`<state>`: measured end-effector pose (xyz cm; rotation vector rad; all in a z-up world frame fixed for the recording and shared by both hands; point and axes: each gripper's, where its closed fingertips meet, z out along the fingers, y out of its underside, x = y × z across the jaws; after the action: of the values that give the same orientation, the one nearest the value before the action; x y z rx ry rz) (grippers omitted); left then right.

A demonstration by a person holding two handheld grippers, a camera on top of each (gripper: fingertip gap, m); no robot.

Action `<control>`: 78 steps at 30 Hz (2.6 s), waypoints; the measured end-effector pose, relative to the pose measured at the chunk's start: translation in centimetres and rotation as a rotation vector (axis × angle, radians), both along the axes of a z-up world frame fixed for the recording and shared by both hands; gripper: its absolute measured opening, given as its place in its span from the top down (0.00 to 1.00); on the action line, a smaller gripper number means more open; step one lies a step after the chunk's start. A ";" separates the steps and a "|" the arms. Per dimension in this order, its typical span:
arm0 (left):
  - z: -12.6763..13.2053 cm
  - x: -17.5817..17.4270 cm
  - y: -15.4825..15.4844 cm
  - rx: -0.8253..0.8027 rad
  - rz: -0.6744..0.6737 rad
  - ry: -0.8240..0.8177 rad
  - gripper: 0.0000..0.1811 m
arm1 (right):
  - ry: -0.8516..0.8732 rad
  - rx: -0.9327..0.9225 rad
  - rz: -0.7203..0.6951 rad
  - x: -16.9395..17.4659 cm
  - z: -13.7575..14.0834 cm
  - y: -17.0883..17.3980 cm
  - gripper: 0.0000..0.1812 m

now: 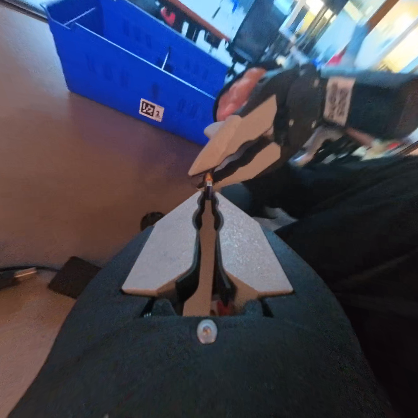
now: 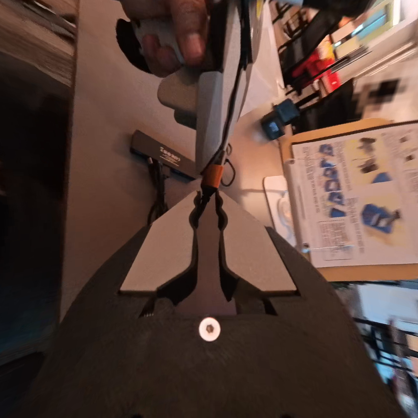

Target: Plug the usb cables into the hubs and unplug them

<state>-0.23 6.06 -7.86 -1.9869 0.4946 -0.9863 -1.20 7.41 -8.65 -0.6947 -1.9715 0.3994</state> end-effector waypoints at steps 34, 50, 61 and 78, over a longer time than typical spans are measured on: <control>-6.2 -8.1 -2.2 -0.086 0.413 0.305 0.51 | -0.044 -0.369 -0.337 -2.2 -2.8 7.1 0.98; -11.9 -9.0 -1.8 -0.147 0.486 0.583 0.76 | -0.270 -0.410 -0.448 -2.6 -8.4 7.2 0.97; -7.6 -10.3 -2.4 -0.149 0.443 0.301 0.80 | -0.283 -0.350 -0.412 -3.8 -10.7 7.1 0.86; -2.8 -6.3 -4.2 -0.004 0.248 0.123 0.78 | 0.117 0.132 -0.143 -7.2 -5.1 -0.3 0.94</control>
<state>-6.49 1.83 -10.70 -2.0626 0.3027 -0.7149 -8.45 7.14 -13.73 -0.7063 -1.8075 0.2160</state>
